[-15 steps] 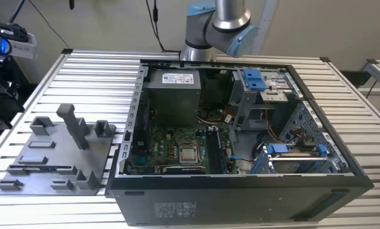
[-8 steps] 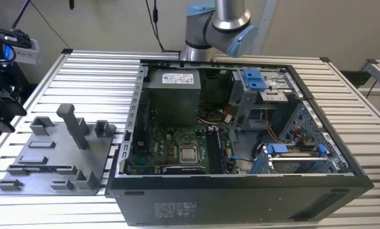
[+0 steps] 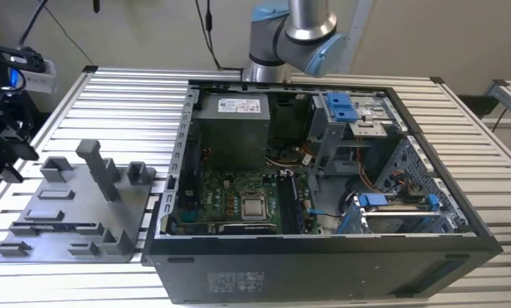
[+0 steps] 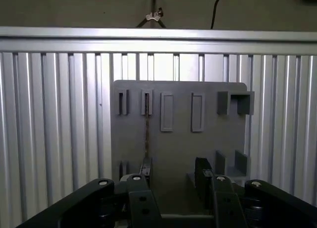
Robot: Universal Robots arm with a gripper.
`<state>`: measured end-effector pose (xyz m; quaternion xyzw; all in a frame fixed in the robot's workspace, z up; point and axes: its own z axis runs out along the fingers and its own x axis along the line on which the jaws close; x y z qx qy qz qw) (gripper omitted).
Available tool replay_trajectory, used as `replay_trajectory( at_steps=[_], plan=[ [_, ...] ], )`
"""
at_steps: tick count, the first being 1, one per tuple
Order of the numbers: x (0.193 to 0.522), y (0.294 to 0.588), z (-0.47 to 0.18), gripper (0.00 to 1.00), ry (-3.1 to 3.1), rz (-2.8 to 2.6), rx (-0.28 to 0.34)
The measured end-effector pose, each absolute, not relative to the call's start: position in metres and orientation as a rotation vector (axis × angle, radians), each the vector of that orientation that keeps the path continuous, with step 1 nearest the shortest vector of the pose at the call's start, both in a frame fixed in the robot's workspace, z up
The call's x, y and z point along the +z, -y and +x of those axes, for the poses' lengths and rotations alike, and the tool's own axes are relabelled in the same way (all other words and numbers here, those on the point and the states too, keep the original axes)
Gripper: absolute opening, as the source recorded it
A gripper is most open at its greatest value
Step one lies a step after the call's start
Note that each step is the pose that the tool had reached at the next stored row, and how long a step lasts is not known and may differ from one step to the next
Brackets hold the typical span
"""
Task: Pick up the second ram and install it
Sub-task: 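Pick up the second ram and move it above second insertion slot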
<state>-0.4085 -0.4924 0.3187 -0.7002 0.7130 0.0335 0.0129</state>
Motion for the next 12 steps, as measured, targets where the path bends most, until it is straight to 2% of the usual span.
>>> replay_trajectory(
  at_steps=[12],
  plan=[
    [0.301, 0.505, -0.408, 0.48, -2.209, -2.193, 0.102]
  ],
)
